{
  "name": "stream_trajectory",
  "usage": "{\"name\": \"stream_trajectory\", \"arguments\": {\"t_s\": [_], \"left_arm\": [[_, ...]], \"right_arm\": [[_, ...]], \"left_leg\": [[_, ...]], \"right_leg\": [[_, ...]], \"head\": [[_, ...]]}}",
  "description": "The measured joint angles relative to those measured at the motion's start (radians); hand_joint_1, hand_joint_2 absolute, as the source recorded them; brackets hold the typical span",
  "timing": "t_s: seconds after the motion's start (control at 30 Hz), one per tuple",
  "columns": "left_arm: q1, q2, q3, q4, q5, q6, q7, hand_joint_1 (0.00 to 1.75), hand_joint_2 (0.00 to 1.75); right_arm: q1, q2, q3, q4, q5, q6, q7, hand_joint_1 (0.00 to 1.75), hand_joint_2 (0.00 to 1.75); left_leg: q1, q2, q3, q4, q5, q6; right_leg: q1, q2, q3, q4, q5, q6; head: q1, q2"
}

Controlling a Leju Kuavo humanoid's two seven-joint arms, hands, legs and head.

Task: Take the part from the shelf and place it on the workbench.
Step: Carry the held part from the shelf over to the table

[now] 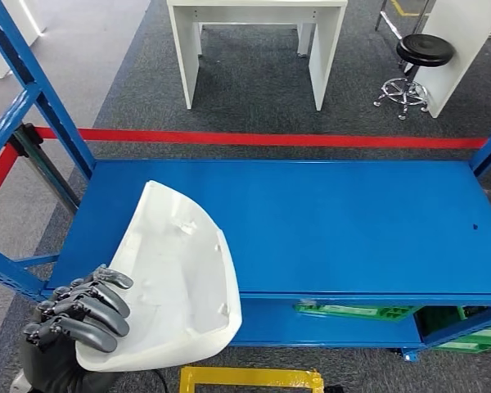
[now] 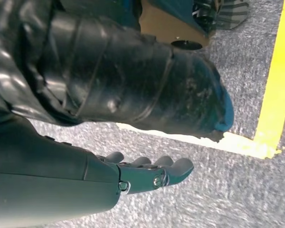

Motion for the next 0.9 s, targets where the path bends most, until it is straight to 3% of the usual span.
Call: {"name": "stream_trajectory", "arguments": {"t_s": [0.07,0.1,0.17,0.23,0.27,0.3,0.37,0.43,0.5,0.53,0.6,0.63,0.67,0.73,0.77,0.8,0.83,0.9], "left_arm": [[0.004,0.003,-0.011,-0.004,-0.002,0.018,0.000,1.75,1.75],[0.007,0.005,-0.016,-0.007,-0.004,0.027,0.000,1.75,1.75],[0.012,0.012,-0.027,-0.012,-0.005,0.044,0.000,1.75,1.75],[0.015,0.017,-0.038,-0.013,-0.004,0.055,0.000,1.75,1.75],[0.016,0.020,-0.043,-0.013,-0.004,0.057,0.000,1.75,1.75],[0.017,0.022,-0.047,-0.013,-0.003,0.059,0.000,1.75,1.75],[0.018,0.026,-0.055,-0.014,-0.002,0.063,0.000,1.75,1.75],[0.018,0.030,-0.063,-0.015,-0.001,0.068,0.000,1.75,1.75],[0.019,0.031,-0.066,-0.018,0.001,0.073,0.000,1.75,1.75],[0.019,0.031,-0.067,-0.018,0.003,0.074,0.000,1.75,1.75],[0.020,0.031,-0.068,-0.018,0.005,0.074,0.000,1.75,1.75],[0.021,0.032,-0.069,-0.018,0.006,0.074,0.000,1.75,1.75],[0.021,0.032,-0.070,-0.018,0.006,0.074,0.000,1.75,1.75],[0.024,0.032,-0.073,-0.018,0.005,0.075,0.000,1.75,1.75],[0.027,0.032,-0.075,-0.018,0.004,0.077,0.000,1.75,1.75],[0.030,0.032,-0.076,-0.018,0.003,0.078,0.000,1.75,1.75],[0.032,0.033,-0.078,-0.018,0.001,0.080,0.000,1.75,1.75],[0.036,0.033,-0.081,-0.018,-0.001,0.086,0.000,1.75,1.75]], "right_arm": [[0.001,0.002,0.000,0.000,0.010,-0.002,0.001,0.00,0.00],[0.002,0.002,0.000,0.000,0.016,-0.003,0.002,0.00,0.00],[0.004,0.003,0.000,0.000,0.027,-0.005,0.004,0.00,0.00],[0.005,0.003,0.000,0.000,0.036,-0.006,0.006,0.00,0.00],[0.005,0.003,0.000,0.000,0.039,-0.006,0.007,0.00,0.00],[0.005,0.003,0.000,0.000,0.040,-0.007,0.007,0.00,0.00],[0.005,0.003,0.000,-0.001,0.043,-0.008,0.006,0.00,0.00],[0.005,0.004,0.001,-0.001,0.049,-0.009,0.006,0.00,0.00],[0.005,0.005,0.002,-0.001,0.055,-0.009,0.007,0.00,0.00],[0.004,0.005,0.003,-0.001,0.057,-0.009,0.008,0.00,0.00],[0.005,0.005,0.006,-0.001,0.060,-0.007,0.012,0.00,0.00],[0.005,0.005,0.007,-0.001,0.060,-0.007,0.015,0.00,0.00],[0.006,0.005,0.008,-0.001,0.061,-0.006,0.017,0.00,0.00],[0.006,0.005,0.009,-0.001,0.062,-0.005,0.019,0.00,0.00],[0.006,0.005,0.009,-0.001,0.063,-0.004,0.019,0.00,0.00],[0.006,0.005,0.009,-0.001,0.063,-0.004,0.020,0.00,0.00],[0.006,0.005,0.009,-0.001,0.064,-0.004,0.023,0.00,0.00],[0.006,0.005,0.010,-0.001,0.068,-0.004,0.029,0.00,0.00]], "left_leg": [[0.002,0.000,-0.001,-0.003,0.012,-0.013],[0.004,-0.002,-0.005,0.003,0.001,-0.020],[0.007,-0.005,-0.021,0.059,-0.074,-0.033],[0.009,-0.006,-0.042,0.175,-0.179,-0.041],[0.010,-0.006,-0.046,0.229,-0.209,-0.044],[0.010,-0.006,-0.041,0.268,-0.218,-0.047],[0.012,-0.007,0.013,0.244,-0.173,-0.046],[0.011,-0.012,0.113,0.110,-0.135,-0.039],[0.007,-0.018,0.179,0.001,-0.147,-0.027],[0.005,-0.019,0.186,-0.018,-0.155,-0.021],[0.005,-0.015,0.174,-0.027,-0.145,-0.007],[0.007,-0.013,0.165,-0.030,-0.136,0.003],[0.008,-0.010,0.155,-0.033,-0.125,0.011],[0.008,-0.005,0.129,-0.031,-0.104,0.019],[0.008,-0.003,0.113,-0.029,-0.092,0.019],[0.007,-0.002,0.096,-0.027,-0.080,0.018],[0.007,-0.001,0.079,-0.025,-0.068,0.017],[0.007,0.000,0.049,-0.017,-0.049,0.011]], "right_leg": [[0.001,0.000,-0.011,-0.005,0.013,-0.014],[0.000,-0.001,-0.018,-0.006,0.023,-0.023],[-0.004,-0.006,-0.036,-0.011,0.046,-0.039],[-0.003,-0.007,-0.057,-0.011,0.065,-0.045],[-0.003,-0.007,-0.069,-0.009,0.075,-0.045],[-0.002,-0.007,-0.084,-0.006,0.086,-0.044],[-0.003,-0.007,-0.118,0.004,0.106,-0.039],[-0.002,-0.006,-0.146,0.018,0.120,-0.030],[0.000,-0.005,-0.160,0.027,0.133,-0.018],[0.000,-0.005,-0.165,0.029,0.141,-0.011],[-0.003,-0.005,-0.174,0.031,0.144,0.000],[-0.004,-0.004,-0.182,0.045,0.124,0.005],[-0.005,-0.004,-0.195,0.078,0.084,0.009],[-0.006,-0.005,-0.227,0.194,-0.016,0.015],[-0.007,-0.005,-0.237,0.256,-0.045,0.017],[-0.007,-0.005,-0.237,0.298,-0.047,0.019],[-0.007,-0.005,-0.222,0.310,-0.027,0.020],[-0.007,-0.005,-0.141,0.232,0.031,0.018]], "head": [[0.001,0.000],[0.000,0.000],[-0.006,0.000],[-0.013,0.000],[-0.014,0.000],[-0.015,0.000],[-0.016,0.000],[-0.016,0.000],[-0.016,0.000],[-0.016,0.000],[-0.016,0.000],[-0.014,0.000],[-0.011,0.000],[-0.003,0.000],[0.000,0.000],[0.001,0.000],[0.001,0.000],[0.002,0.000]]}}
